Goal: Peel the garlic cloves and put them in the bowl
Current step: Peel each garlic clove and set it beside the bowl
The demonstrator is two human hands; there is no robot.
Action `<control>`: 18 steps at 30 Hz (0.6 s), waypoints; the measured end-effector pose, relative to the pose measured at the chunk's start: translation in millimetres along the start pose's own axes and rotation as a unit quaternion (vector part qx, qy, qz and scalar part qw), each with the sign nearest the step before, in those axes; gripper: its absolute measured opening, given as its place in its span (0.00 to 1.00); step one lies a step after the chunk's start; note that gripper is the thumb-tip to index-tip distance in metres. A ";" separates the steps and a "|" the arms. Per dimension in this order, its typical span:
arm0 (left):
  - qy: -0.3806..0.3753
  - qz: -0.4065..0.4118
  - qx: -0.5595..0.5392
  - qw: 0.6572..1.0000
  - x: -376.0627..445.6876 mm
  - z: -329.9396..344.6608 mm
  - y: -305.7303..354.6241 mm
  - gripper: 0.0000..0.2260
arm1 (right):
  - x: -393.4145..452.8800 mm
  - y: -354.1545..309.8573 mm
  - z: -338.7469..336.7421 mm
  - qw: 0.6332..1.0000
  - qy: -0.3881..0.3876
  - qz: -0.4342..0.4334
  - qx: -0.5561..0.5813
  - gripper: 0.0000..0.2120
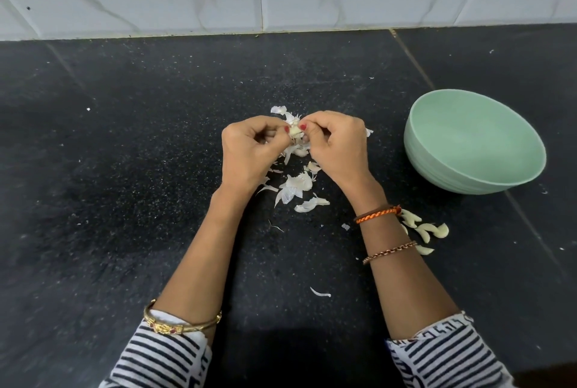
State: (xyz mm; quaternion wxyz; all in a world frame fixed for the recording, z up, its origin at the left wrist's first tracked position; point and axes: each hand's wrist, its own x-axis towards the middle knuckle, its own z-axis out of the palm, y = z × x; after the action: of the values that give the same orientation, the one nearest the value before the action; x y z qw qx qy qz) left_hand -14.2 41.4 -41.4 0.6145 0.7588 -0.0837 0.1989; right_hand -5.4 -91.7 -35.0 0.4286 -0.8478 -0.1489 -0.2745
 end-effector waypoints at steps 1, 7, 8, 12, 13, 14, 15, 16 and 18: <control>0.006 -0.008 -0.026 1.000 0.4 0.1 1.5 0.02 | 0.7 -0.5 -0.9 0.999 -0.016 0.013 0.043 0.09; 0.023 -0.074 -0.115 0.990 1.0 2.6 8.5 0.03 | 2.1 -7.4 -5.1 0.971 -0.044 0.088 0.216 0.06; 0.031 -0.090 -0.117 0.989 2.3 1.1 8.3 0.07 | 2.8 -8.8 -7.2 0.959 -0.030 0.115 0.256 0.06; 0.018 -0.078 -0.075 0.994 5.2 -5.6 3.2 0.10 | 6.8 -10.2 -12.9 0.921 0.002 0.197 0.336 0.08; -0.004 -0.063 -0.048 0.997 3.5 -4.2 2.0 0.10 | 6.4 -10.7 -12.3 0.919 -0.008 0.205 0.335 0.08; -0.024 -0.046 -0.022 0.998 0.8 -2.1 1.4 0.12 | 5.5 -11.5 -11.4 0.919 -0.018 0.210 0.334 0.08; -0.035 -0.028 -0.001 0.999 -1.8 0.5 0.3 0.16 | 4.7 -12.2 -10.7 0.919 -0.026 0.211 0.332 0.08; -0.040 -0.014 0.012 0.999 -3.2 2.3 -0.5 0.19 | 4.1 -12.7 -10.3 0.919 -0.030 0.211 0.331 0.08; -0.041 -0.004 0.013 0.999 -2.2 3.6 -1.2 0.15 | 3.8 -13.2 -10.3 0.921 -0.030 0.210 0.328 0.08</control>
State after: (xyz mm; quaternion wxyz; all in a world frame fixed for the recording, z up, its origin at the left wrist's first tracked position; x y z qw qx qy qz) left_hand -15.0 38.0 -43.9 0.6013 0.7748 -0.1031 0.1657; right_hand -12.3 -92.2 -19.3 0.7253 -0.6798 -0.0623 -0.0885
